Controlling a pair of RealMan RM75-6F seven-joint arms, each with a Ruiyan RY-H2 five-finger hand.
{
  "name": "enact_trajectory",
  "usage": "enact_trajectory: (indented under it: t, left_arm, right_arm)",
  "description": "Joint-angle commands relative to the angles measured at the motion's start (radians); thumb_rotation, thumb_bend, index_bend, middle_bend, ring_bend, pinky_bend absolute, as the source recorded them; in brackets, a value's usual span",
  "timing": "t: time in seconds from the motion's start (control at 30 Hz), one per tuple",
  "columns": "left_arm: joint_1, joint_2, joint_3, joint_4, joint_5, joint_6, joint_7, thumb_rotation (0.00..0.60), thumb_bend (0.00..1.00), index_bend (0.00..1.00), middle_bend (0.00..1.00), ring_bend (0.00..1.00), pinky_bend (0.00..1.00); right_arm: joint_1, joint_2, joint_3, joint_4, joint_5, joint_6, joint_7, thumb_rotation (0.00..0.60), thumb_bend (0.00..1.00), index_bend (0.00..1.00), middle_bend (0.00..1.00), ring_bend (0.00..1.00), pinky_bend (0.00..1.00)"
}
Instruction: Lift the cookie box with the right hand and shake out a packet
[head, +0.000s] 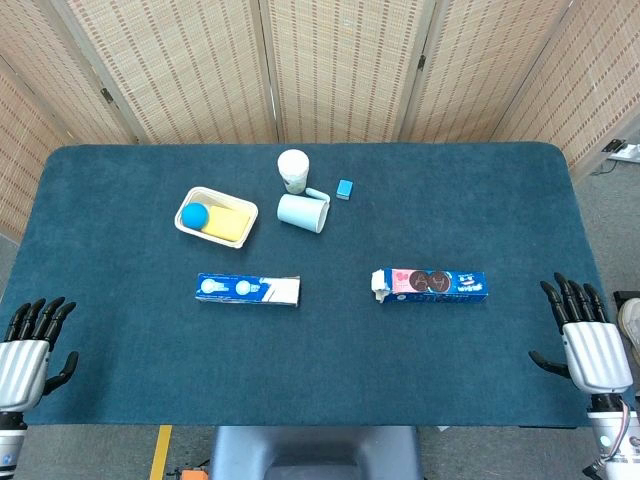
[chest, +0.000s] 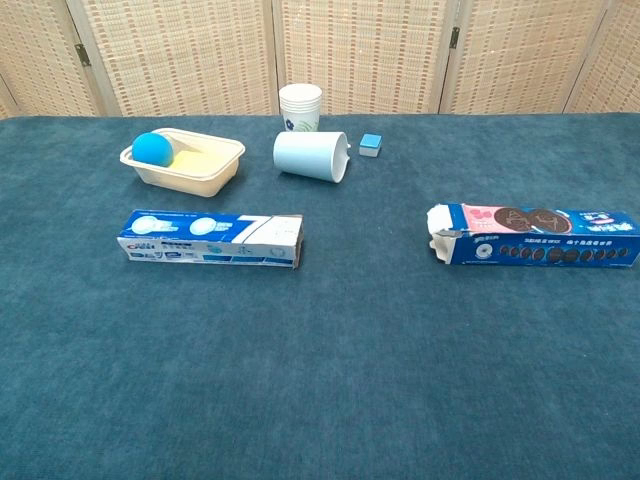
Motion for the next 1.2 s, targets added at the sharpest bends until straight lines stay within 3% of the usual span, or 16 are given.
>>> enact_trajectory:
  t: [0.03,0.6,0.8,1.1,1.2]
  left_arm:
    - [-0.001,0.001,0.001,-0.001,-0.001,-0.004,-0.002,0.6,0.44,0.13,0.11,0.06,0.08]
    - [-0.003,0.001,0.0,-0.002,-0.006,-0.01,0.005,0.6,0.44,0.13,0.11,0.06,0.08]
    - [-0.009,0.004,-0.006,-0.004,-0.022,-0.024,-0.003,0.6,0.44,0.13,0.11,0.06,0.08]
    - [-0.011,0.003,-0.005,-0.01,-0.031,-0.032,0.012,0.6,0.44,0.13,0.11,0.07,0.08]
    - [-0.01,0.006,-0.004,-0.01,-0.028,-0.031,0.001,0.6,0.44,0.13,0.11,0.07,0.08]
  right_arm:
    - [0.001,0.0,0.0,0.0,0.0,-0.002,0.0,0.6,0.13,0.0,0.02,0.04,0.0]
    - [0.03,0.004,-0.004,0.018,-0.011,-0.049,0.024,0.6,0.13,0.0,0.03,0.06,0.0]
    - [0.12,0.024,0.008,0.082,0.011,-0.21,0.124,0.6,0.13,0.08,0.09,0.1,0.01]
    - [0.197,0.031,0.049,0.119,0.096,-0.341,0.161,0.6,0.13,0.13,0.13,0.12,0.01]
    - [0.278,0.003,0.076,0.182,0.152,-0.474,0.18,0.6,0.13,0.16,0.15,0.14,0.02]
